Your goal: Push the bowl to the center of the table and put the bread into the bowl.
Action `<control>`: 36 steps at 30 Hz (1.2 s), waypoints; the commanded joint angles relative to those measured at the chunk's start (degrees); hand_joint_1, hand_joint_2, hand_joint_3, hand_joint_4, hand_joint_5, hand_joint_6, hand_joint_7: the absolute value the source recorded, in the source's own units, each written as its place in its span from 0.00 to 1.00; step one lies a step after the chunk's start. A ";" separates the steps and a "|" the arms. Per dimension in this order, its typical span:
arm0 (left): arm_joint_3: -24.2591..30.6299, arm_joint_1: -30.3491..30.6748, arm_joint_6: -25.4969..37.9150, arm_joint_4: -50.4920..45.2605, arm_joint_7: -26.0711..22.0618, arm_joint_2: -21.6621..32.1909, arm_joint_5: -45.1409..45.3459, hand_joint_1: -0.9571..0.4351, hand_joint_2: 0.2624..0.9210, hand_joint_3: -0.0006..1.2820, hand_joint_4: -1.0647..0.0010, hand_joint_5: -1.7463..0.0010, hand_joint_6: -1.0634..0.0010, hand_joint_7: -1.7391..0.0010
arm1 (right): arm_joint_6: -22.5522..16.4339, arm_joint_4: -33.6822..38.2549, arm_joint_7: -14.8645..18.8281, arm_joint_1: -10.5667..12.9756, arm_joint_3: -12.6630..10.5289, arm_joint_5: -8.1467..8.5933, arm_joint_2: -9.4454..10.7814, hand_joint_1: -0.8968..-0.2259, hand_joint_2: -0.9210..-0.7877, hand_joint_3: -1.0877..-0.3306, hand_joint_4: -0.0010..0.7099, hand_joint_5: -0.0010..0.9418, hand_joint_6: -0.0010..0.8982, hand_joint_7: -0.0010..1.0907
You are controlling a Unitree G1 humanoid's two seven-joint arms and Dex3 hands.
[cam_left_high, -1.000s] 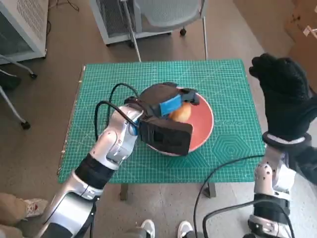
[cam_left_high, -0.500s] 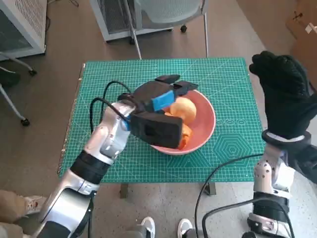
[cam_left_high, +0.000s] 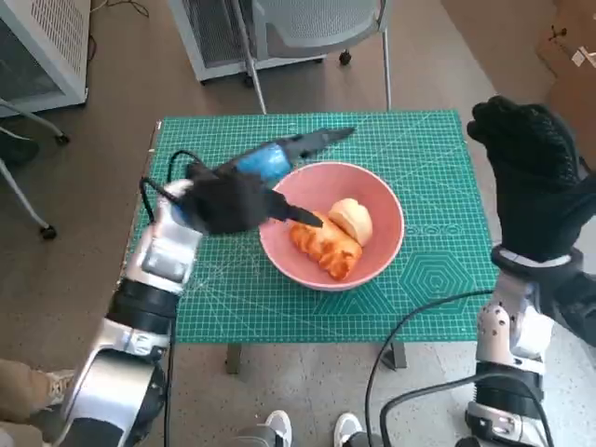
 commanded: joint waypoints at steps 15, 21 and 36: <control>14.98 17.00 -16.44 -18.56 16.80 -12.93 -15.56 0.15 1.00 0.36 0.99 1.00 1.00 0.74 | 1.17 1.32 -0.40 -2.18 0.71 -1.95 -1.11 0.37 0.00 0.56 0.37 0.00 0.41 0.00; 14.78 19.56 -16.92 -20.01 18.39 -12.95 -15.11 0.14 1.00 0.36 1.00 1.00 1.00 0.78 | 0.61 2.70 -0.15 -3.38 1.13 -2.89 -1.21 0.37 0.00 0.56 0.37 0.00 0.41 0.00; 13.19 20.27 -15.50 -20.14 19.32 -13.43 -15.24 0.17 1.00 0.35 1.00 1.00 1.00 0.82 | -0.88 8.05 0.11 -7.01 2.20 -5.48 -2.16 0.37 0.00 0.50 0.37 0.00 0.40 0.00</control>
